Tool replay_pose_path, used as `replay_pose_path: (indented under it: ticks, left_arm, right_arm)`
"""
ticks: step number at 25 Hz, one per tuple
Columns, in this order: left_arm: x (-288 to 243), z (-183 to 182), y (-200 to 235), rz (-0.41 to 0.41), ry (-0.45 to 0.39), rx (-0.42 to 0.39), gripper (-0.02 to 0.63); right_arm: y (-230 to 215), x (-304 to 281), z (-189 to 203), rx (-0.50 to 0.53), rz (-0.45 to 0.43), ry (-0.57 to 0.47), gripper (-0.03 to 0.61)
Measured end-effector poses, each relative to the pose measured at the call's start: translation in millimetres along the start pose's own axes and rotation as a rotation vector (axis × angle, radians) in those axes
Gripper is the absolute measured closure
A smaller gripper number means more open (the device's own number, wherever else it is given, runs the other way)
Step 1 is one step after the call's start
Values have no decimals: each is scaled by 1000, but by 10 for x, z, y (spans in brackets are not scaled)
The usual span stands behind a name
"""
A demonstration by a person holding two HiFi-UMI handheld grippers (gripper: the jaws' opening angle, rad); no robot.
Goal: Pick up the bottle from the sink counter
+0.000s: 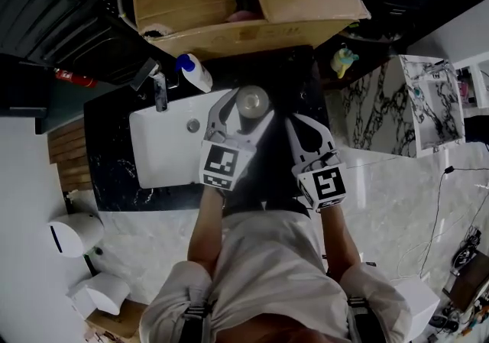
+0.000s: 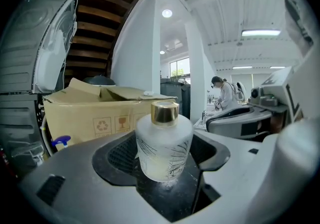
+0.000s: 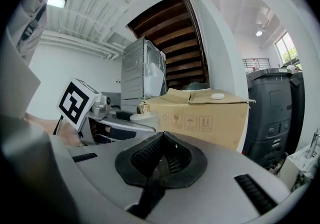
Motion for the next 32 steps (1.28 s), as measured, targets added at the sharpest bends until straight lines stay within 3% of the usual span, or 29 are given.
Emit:
replay_pose_path:
  ticks: [13,32]
  left_arm:
    - [594,-180,-18,68,-72,-47,298]
    - [1177,-162,-7,71,-103,-44,297]
  right_arm:
    - [337,441,-389,15,105,-64,581]
    - [744,555,-569,34,82,-84,583]
Point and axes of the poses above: the fingertips, and each gripper's own axes: x backward along the fingers, y to its left, z out of its underside, the point moved 9 cm from there along x, backward along the fingers, and after that the axes turned 14 degrees about y, right-handed, at the moved point
